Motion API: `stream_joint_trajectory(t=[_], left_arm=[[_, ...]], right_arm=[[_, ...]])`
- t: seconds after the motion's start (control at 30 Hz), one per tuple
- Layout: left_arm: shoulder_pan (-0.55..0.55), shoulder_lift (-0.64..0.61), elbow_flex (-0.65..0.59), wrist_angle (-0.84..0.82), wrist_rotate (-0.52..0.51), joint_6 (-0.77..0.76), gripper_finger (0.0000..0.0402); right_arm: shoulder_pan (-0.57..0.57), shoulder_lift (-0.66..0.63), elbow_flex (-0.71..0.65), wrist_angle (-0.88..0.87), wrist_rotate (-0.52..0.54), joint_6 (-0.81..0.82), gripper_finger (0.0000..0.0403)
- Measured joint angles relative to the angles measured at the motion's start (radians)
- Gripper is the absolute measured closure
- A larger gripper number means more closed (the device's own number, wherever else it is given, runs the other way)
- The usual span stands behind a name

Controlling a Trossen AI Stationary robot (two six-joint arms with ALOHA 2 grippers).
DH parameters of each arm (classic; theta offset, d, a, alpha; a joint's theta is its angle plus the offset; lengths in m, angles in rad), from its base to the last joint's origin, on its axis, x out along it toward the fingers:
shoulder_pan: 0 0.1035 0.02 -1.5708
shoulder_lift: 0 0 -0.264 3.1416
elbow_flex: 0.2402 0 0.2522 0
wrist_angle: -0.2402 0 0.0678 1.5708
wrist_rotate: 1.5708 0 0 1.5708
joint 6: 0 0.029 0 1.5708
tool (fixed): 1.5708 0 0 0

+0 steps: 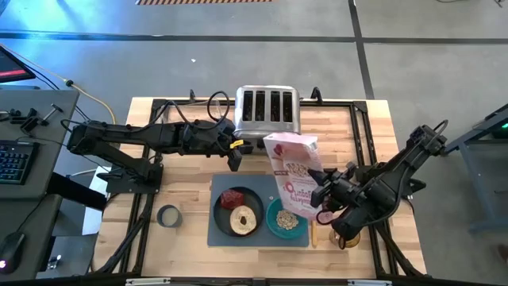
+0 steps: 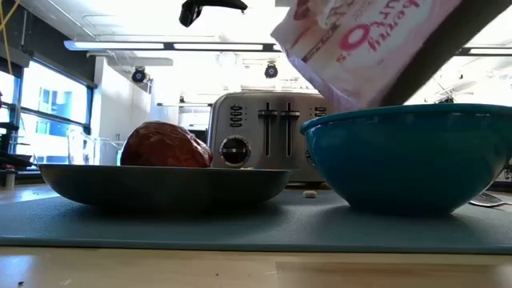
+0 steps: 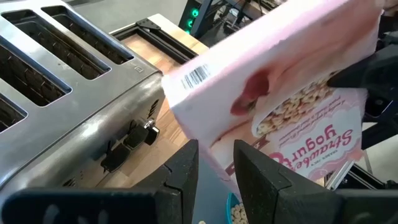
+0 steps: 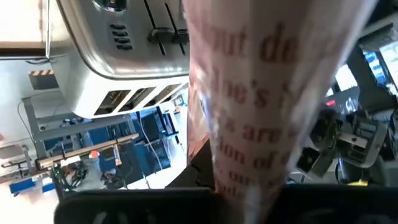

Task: Arrange a breakfast setting
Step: Pour the cereal from the pink cereal box into the blue bowl

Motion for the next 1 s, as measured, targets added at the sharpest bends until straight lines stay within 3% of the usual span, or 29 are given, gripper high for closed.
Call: stream_joint_trajectory(t=[0.47, 0.6, 0.77, 0.9, 1.0], left_arm=[[0.0, 0.0, 0.0, 0.0, 0.0, 0.001, 0.0312], [0.0, 0.0, 0.0, -0.001, 0.001, 0.002, 0.0312], [0.0, 0.0, 0.0, -0.004, 0.001, 0.002, 0.0312], [0.0, 0.0, 0.0, -0.004, 0.001, 0.002, 0.0312], [0.0, 0.0, 0.0, -0.006, 0.001, 0.002, 0.0312]], right_arm=[[-0.016, -0.014, 0.0, 0.018, 0.034, 0.012, 0.0403], [-0.008, -0.008, 0.0, 0.016, -0.023, 0.017, 0.0403], [-0.017, -0.013, 0.0, 0.019, 0.028, 0.003, 0.0403], [-0.012, -0.003, 0.0, 0.035, -0.024, -0.022, 0.0403], [-0.029, -0.009, 0.0, 0.026, 0.02, 0.018, 0.0403]])
